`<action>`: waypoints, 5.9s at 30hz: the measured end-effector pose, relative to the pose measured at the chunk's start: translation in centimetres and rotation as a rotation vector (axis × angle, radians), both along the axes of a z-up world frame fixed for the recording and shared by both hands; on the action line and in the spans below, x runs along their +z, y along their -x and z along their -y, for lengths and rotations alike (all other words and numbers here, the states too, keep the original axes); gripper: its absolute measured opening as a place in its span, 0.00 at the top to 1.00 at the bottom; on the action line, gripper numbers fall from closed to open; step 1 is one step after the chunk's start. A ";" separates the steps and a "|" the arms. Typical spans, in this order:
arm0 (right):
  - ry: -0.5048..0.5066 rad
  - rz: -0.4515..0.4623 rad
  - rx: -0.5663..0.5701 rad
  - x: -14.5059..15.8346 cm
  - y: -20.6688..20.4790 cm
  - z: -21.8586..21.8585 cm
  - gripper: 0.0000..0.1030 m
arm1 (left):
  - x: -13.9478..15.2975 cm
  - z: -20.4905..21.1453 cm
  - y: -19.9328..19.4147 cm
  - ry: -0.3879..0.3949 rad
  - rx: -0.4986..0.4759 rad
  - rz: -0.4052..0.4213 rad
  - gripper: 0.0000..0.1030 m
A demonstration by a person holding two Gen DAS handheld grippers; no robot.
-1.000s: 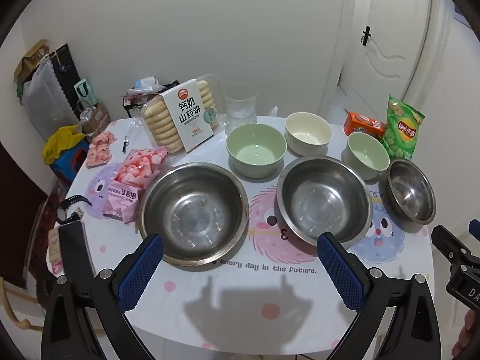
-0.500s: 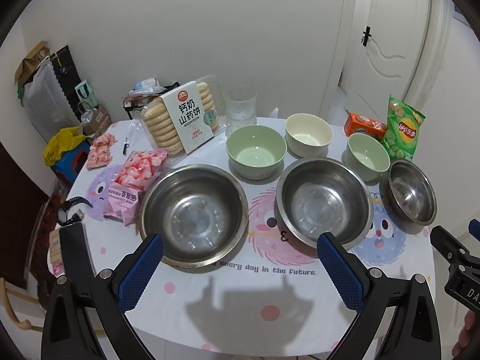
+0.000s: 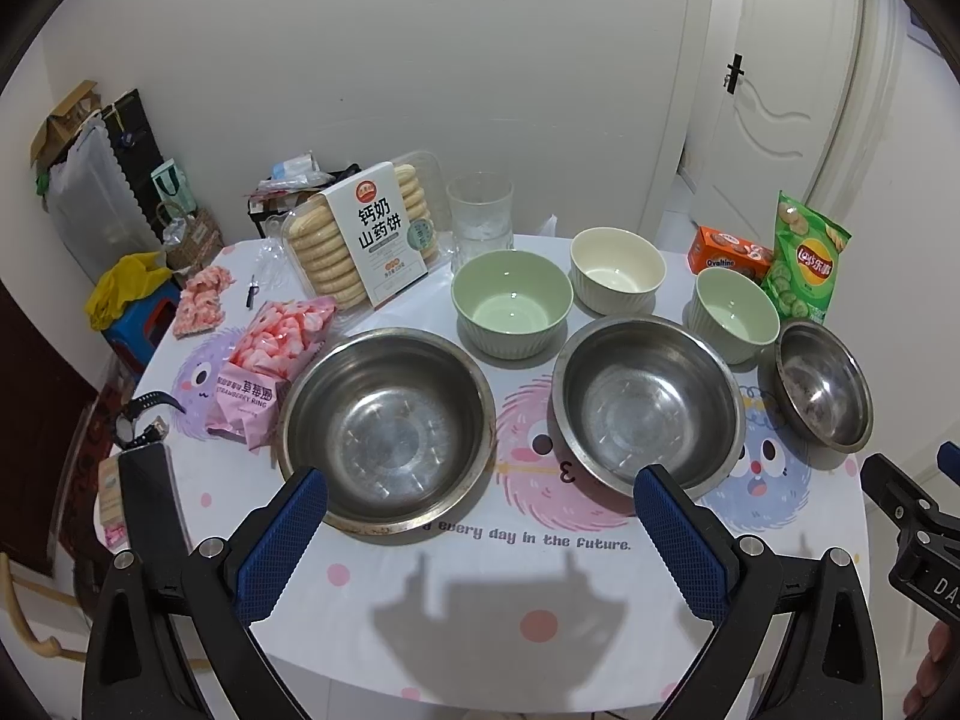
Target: Organize plates and bowls
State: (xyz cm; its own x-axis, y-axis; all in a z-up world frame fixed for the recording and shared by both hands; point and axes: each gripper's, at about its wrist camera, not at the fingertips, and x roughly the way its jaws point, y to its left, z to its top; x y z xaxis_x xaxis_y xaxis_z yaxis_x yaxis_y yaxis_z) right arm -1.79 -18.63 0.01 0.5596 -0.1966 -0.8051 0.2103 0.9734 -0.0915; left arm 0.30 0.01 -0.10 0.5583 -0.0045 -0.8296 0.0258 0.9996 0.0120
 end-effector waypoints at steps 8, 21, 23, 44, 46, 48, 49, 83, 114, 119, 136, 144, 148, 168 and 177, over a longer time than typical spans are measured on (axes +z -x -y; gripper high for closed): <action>-0.001 -0.001 -0.001 0.0 0.0 0.0 0.00 | -0.1 0.1 -0.2 0.008 -0.004 -0.003 0.00; -0.027 -0.013 0.004 -0.2 0.1 0.3 0.00 | 0.1 0.4 0.3 0.029 0.009 -0.005 0.00; -0.046 -0.020 0.000 -0.2 0.1 0.5 0.00 | 0.1 0.4 0.2 0.028 0.008 -0.004 0.00; -0.041 -0.001 0.015 0.0 0.0 0.4 0.00 | 0.1 0.6 0.3 0.039 0.015 -0.016 0.00; -0.039 -0.001 0.017 0.0 -0.1 0.3 0.00 | 0.0 0.5 0.4 0.042 0.016 -0.016 0.00; -0.040 -0.002 0.018 0.0 -0.1 0.3 0.00 | 0.0 0.5 0.4 0.038 0.014 -0.016 0.00; -0.040 -0.002 0.017 0.0 0.0 0.3 0.00 | 0.0 0.5 0.5 0.039 0.015 -0.015 0.00; -0.006 -0.021 0.178 -1.6 -3.9 -5.2 0.00 | -2.6 -5.1 -1.1 0.080 0.097 -0.062 0.00; -0.183 -0.433 0.485 -15.2 -19.2 -18.7 0.72 | -16.5 -16.3 -7.8 0.389 0.357 -0.405 0.79; -0.184 -0.434 0.452 -15.6 -19.2 -17.8 0.84 | -16.9 -16.9 -7.6 0.410 0.373 -0.413 0.85; -0.194 -0.339 0.438 -10.7 -11.5 -15.9 0.83 | -11.5 -15.4 -3.2 0.345 0.223 -0.329 0.86; -0.205 -0.357 0.401 -12.0 -6.5 -14.4 0.81 | -13.7 -13.5 -1.7 0.319 0.172 -0.378 0.87; -0.198 -0.363 0.368 -13.2 -5.1 -13.2 0.80 | -14.6 -11.7 -1.8 0.282 0.133 -0.386 0.87; -0.196 -0.338 0.342 -13.6 -4.1 -11.2 0.49 | -13.7 -12.0 -1.5 0.211 0.113 -0.291 0.27; -0.268 -0.218 0.262 -9.2 -2.9 -7.0 0.18 | -9.8 -11.6 -1.5 0.214 0.060 -0.227 0.00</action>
